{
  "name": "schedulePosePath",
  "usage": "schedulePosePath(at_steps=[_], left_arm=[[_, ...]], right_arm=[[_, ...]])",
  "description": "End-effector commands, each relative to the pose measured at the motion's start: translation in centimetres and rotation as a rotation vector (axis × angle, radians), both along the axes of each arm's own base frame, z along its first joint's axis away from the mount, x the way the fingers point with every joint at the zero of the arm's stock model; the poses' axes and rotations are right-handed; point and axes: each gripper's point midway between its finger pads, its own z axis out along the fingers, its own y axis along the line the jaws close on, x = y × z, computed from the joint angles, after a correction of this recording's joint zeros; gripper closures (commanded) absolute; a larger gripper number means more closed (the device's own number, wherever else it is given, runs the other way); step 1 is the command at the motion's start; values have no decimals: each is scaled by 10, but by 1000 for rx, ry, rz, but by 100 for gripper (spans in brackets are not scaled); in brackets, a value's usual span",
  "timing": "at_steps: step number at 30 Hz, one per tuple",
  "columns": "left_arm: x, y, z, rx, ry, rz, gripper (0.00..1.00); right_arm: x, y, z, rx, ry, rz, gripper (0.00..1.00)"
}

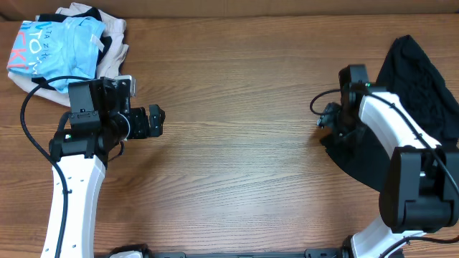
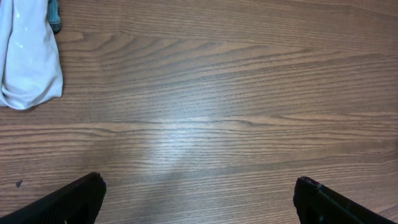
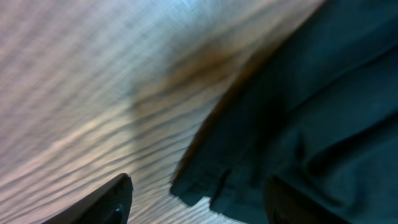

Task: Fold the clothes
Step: 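Reach the right gripper to the black t-shirt and grasp it, then drag the black t-shirt left to the table center with the right gripper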

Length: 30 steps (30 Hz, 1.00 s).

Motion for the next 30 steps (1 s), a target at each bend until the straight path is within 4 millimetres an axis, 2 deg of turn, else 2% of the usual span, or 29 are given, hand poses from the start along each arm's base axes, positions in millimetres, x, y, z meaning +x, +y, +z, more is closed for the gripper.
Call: schedulePosePath(at_steps=[1,8,11,13,16,18,21,24,26,28,30], left_arm=[[4,1,6,14,-21,-18,0],[4,1,6,23,-24,-30,0],[4,1,6,23,-25,-30,0],[4,1,6,24,-26,-30,0],[6,2,7,28,-38,-28,0],[10,3,10,30,-56,-27,0],[16,4,15,34,-88,-27,1],[22,4,20,39,-124,-26,1],[26,5,24,41,-146,-25,2],[28,5,26,43,-159,-25,4],[31,11,27,63,-169,-6,4]], right_arm=[[-12,0,-21,-4,17,-37,30],[-17,5,-49,30,-27,-34,36],[-15,12,-55,67,-55,-29,48],[-13,17,-55,98,-66,-23,63],[-8,41,-49,199,-79,72,88],[-6,57,-40,247,-74,140,94],[-5,79,-21,263,-50,240,96],[-5,119,4,299,-36,394,96],[-11,158,25,324,-32,519,96],[-22,194,40,343,-27,626,96],[-44,234,55,351,-9,751,96]])
